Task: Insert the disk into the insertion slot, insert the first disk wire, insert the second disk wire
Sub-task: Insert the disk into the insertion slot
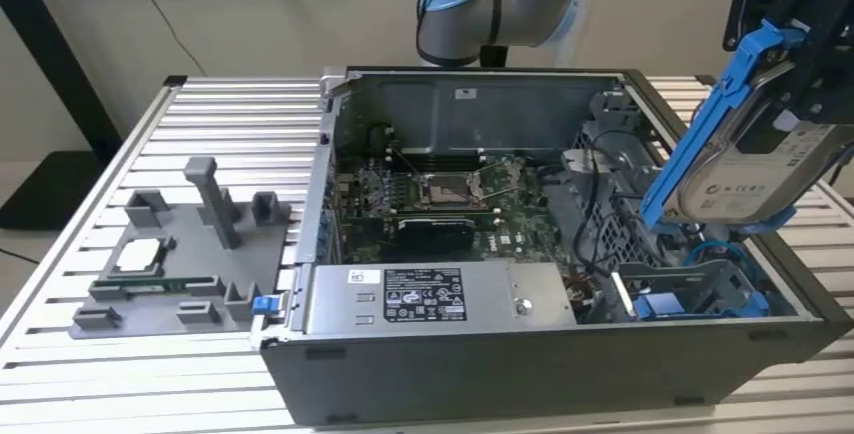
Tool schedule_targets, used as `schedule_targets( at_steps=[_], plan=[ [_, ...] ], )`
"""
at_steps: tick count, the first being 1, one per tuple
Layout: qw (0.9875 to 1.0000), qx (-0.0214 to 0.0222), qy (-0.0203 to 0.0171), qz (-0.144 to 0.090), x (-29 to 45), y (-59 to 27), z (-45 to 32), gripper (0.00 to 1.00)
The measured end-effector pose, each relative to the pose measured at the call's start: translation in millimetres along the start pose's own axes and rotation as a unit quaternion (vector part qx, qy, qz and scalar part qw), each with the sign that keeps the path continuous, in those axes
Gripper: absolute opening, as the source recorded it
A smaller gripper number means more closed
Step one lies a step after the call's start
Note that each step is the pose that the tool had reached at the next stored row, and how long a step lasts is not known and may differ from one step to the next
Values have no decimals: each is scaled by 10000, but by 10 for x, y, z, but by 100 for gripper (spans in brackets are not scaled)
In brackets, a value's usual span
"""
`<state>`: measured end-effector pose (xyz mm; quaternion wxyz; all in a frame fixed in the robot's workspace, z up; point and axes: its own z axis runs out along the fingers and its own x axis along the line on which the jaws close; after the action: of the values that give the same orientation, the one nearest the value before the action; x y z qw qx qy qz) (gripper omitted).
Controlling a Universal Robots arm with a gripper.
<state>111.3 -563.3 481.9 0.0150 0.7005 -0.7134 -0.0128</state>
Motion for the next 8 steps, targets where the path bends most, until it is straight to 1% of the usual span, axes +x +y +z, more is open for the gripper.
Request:
schedule_targets(
  at_steps=[8],
  plan=[
    [10000,8,-1,0,0,-1,23,0]
  ],
)
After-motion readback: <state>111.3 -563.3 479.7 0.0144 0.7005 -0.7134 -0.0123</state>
